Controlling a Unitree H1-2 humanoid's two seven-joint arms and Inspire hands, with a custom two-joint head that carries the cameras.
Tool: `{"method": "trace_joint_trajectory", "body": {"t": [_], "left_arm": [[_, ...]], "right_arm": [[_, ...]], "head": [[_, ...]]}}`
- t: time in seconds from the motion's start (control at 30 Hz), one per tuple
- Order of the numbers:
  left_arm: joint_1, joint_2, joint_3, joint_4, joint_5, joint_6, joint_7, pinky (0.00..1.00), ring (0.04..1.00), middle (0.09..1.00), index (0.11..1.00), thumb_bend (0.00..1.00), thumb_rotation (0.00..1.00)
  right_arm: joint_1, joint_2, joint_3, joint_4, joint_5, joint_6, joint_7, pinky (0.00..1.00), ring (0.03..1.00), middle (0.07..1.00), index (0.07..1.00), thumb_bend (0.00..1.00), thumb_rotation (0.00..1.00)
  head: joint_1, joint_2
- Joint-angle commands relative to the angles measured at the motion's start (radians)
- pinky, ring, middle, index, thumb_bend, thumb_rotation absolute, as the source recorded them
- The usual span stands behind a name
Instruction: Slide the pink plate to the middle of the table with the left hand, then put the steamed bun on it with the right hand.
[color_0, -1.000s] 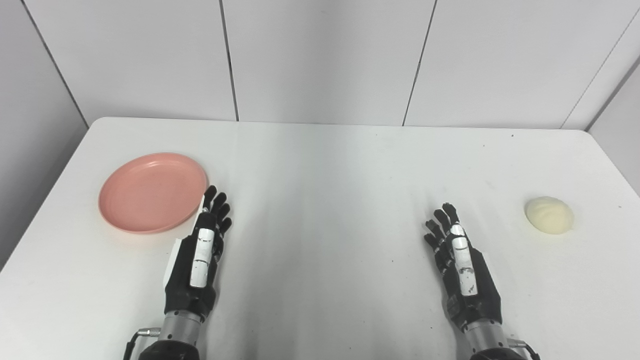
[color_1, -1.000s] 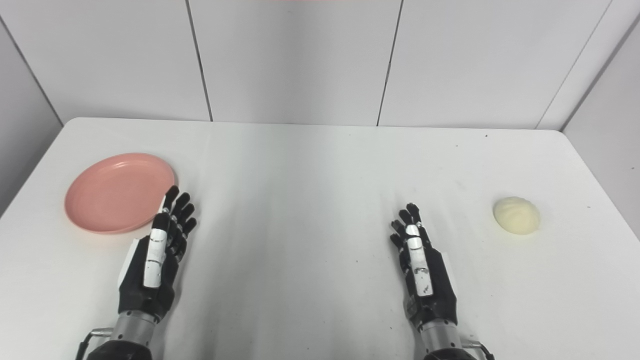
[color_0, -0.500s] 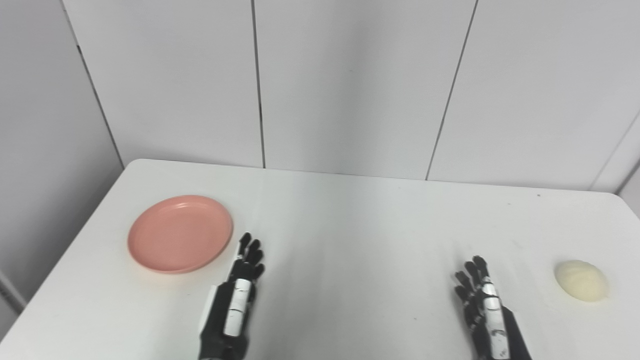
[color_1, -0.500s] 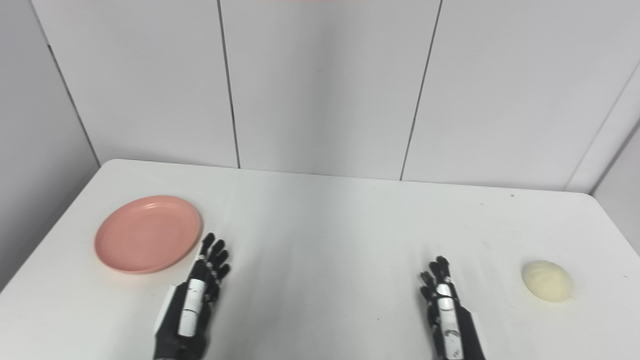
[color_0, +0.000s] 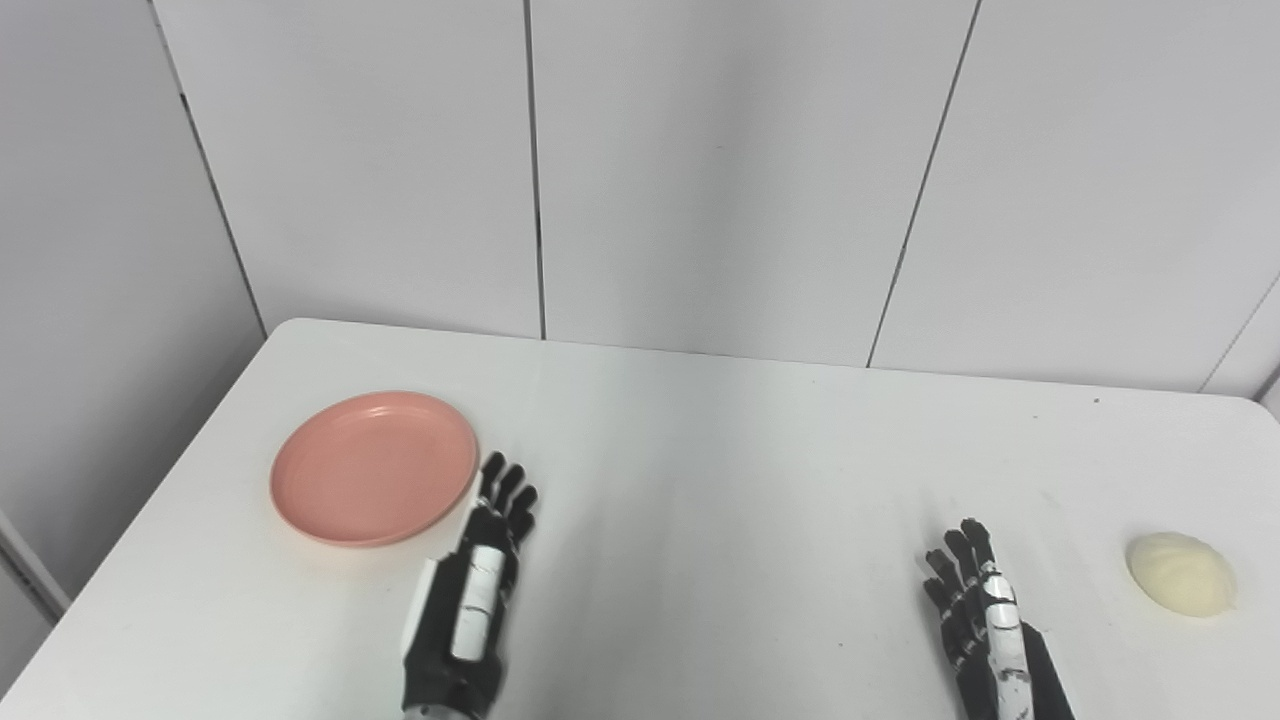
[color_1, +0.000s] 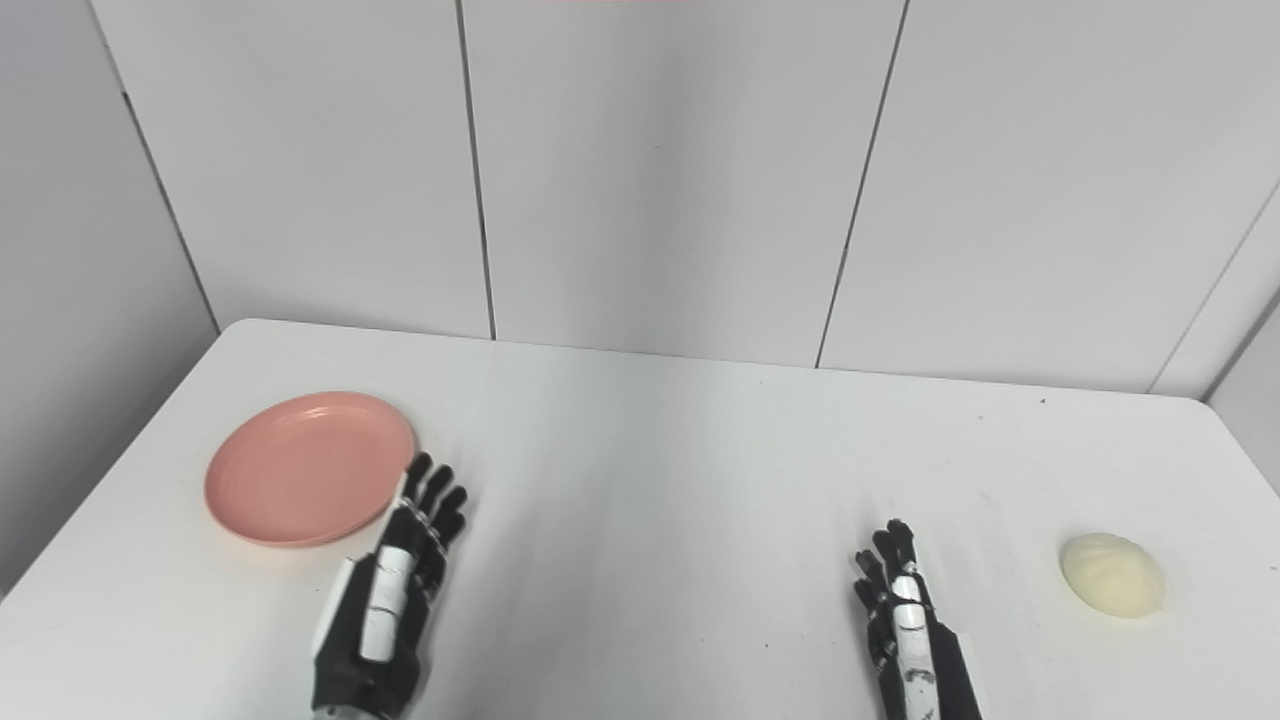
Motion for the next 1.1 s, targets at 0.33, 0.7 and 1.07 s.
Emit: {"method": "trace_joint_trajectory", "body": {"t": [0.33,0.7,1.07], "left_arm": [[-0.319,0.213,0.204,0.01,-0.05,-0.053,0.02,0.74,0.798,0.796,0.752,0.98,0.85],[-0.412,0.425,0.293,0.229,0.007,-0.16,0.022,0.71,0.807,0.829,0.774,0.99,0.84],[-0.513,0.504,0.341,0.498,-0.075,-0.15,-0.002,0.74,0.809,0.836,0.786,0.96,0.87]], "right_arm": [[0.005,0.022,0.008,-0.021,-0.006,-0.029,-0.002,0.99,0.948,0.965,0.976,0.74,0.9],[0.008,0.027,0.008,-0.024,-0.017,-0.026,-0.014,0.95,0.928,0.94,0.952,0.72,0.87],[0.006,0.014,0.004,-0.022,0.0,-0.023,-0.005,0.97,0.929,0.942,0.944,0.7,0.9]], "head": [[-0.055,0.004],[-0.041,-0.01],[-0.017,-0.005]]}}
